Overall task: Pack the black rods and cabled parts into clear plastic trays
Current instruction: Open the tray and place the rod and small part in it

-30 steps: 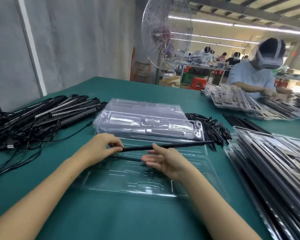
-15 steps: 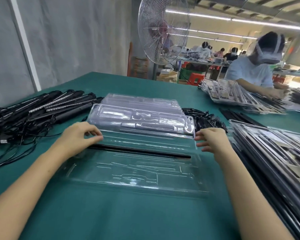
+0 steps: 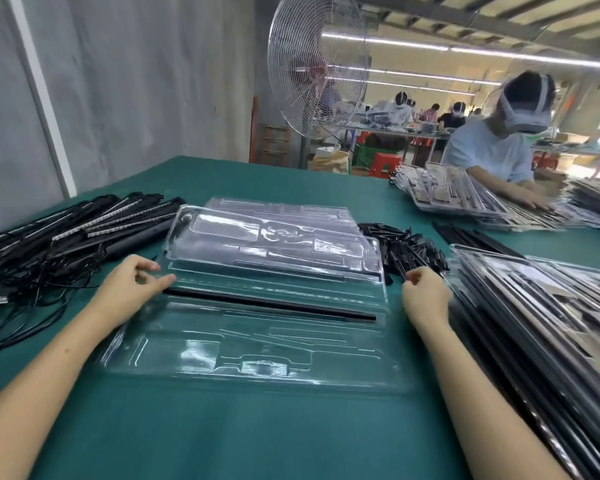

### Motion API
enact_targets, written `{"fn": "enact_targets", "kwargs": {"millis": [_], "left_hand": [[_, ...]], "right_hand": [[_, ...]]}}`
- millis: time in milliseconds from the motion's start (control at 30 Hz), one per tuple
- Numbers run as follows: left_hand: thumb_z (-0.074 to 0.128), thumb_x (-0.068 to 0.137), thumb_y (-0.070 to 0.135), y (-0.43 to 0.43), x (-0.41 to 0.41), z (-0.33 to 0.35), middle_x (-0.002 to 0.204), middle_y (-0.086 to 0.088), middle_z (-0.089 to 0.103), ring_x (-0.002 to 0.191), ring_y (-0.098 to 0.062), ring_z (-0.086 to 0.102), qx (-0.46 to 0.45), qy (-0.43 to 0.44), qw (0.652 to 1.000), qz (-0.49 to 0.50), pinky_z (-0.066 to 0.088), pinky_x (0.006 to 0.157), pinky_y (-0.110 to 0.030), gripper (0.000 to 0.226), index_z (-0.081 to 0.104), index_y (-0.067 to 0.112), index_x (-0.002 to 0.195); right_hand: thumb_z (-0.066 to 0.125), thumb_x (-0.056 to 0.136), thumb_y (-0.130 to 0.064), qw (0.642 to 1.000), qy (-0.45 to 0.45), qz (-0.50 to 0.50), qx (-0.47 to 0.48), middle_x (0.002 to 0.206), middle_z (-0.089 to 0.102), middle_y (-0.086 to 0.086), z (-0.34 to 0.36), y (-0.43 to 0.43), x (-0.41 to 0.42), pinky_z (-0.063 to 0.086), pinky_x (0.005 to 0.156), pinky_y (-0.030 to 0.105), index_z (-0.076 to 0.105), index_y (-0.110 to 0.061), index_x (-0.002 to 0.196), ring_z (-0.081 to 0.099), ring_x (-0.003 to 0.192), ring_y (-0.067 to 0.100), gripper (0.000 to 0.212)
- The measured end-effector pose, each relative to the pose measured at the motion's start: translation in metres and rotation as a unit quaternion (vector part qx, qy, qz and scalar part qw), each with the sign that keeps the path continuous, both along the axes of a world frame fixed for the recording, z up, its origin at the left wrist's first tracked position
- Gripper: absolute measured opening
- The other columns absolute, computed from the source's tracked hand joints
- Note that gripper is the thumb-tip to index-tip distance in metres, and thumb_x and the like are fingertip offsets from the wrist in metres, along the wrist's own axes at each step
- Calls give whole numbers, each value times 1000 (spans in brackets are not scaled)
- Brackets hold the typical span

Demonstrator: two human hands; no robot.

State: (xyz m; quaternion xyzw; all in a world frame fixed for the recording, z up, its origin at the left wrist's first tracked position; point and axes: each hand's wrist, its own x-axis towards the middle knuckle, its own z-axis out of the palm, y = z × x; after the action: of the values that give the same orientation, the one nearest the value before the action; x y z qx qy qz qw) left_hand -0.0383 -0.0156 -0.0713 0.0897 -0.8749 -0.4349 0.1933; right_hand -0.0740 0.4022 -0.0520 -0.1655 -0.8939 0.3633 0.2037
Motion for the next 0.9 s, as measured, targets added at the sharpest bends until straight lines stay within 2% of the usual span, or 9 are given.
{"fn": "enact_targets", "kwargs": {"millis": [100, 233, 333, 467, 533, 600, 667, 767, 900], "left_hand": [[74, 79, 22, 9, 0, 1, 79, -2, 55, 69, -15, 50, 2, 26, 1000, -11, 38, 61, -29, 29, 52, 12, 96], [76, 79, 20, 17, -3, -4, 79, 1, 56, 78, -18, 53, -5, 22, 1000, -5, 36, 71, -31, 31, 52, 9, 96], [77, 77, 21, 18, -6, -7, 76, 3, 56, 79, -19, 54, 0, 26, 1000, 7, 37, 72, -30, 31, 53, 11, 93], [78, 76, 24, 21, -10, -11, 76, 5, 57, 73, -13, 54, 4, 40, 999, 13, 38, 63, -28, 31, 53, 14, 92], [78, 77, 24, 25, -12, -11, 76, 5, 56, 73, -12, 53, 7, 45, 999, 15, 37, 62, -27, 31, 54, 14, 93], [77, 77, 22, 28, -13, -10, 75, 5, 57, 72, -11, 53, 20, 56, 998, 23, 37, 61, -24, 29, 54, 14, 93], [77, 77, 22, 29, -12, -9, 75, 5, 57, 70, -9, 52, 27, 60, 997, 28, 36, 60, -21, 28, 55, 14, 92], [77, 78, 23, 30, -11, -12, 75, 5, 60, 67, -10, 53, 36, 53, 998, 25, 38, 58, -22, 27, 57, 14, 93], [70, 84, 14, 30, -10, -11, 78, -2, 63, 56, -17, 56, 108, 24, 994, -7, 45, 42, -23, 22, 56, 10, 101]], "right_hand": [[43, 91, 0, 996, -41, 15, 76, 121, 56, 20, -3, -7, -13, 42, 73, 34, 50, -3, 128, 56, 101, 34, 38], [45, 92, 2, 987, -106, -22, 121, 117, 53, 24, -1, -7, -23, 42, 73, 37, 53, 6, 107, 56, 100, 37, 17], [44, 91, 3, 989, -80, -56, 113, 123, 45, 25, 2, -9, -26, 39, 69, 36, 50, 7, 109, 55, 93, 37, 19], [44, 90, -6, 995, 72, -72, 6, 115, 47, 21, 11, -16, -22, 33, 65, 35, 41, 1, 113, 44, 78, 29, 24], [50, 87, -10, 992, 101, -32, -70, 106, 55, 16, 18, -18, -18, 41, 66, 39, 43, -3, 108, 50, 79, 26, 23], [56, 86, -12, 983, 70, 51, -159, 94, 61, 12, 23, -20, -9, 52, 68, 42, 51, -4, 98, 58, 73, 23, 16], [56, 86, -8, 961, 50, 127, -239, 86, 62, 13, 26, -23, 1, 56, 56, 32, 54, -5, 87, 64, 60, 19, 4], [55, 87, 0, 934, 48, 191, -297, 85, 65, 15, 33, -29, 19, 53, 49, 24, 52, -6, 85, 69, 60, 18, 7], [60, 83, 9, 896, -53, 289, -334, 75, 69, 11, 37, -34, 45, 57, 55, 24, 55, 2, 87, 71, 65, 20, 10]]}}
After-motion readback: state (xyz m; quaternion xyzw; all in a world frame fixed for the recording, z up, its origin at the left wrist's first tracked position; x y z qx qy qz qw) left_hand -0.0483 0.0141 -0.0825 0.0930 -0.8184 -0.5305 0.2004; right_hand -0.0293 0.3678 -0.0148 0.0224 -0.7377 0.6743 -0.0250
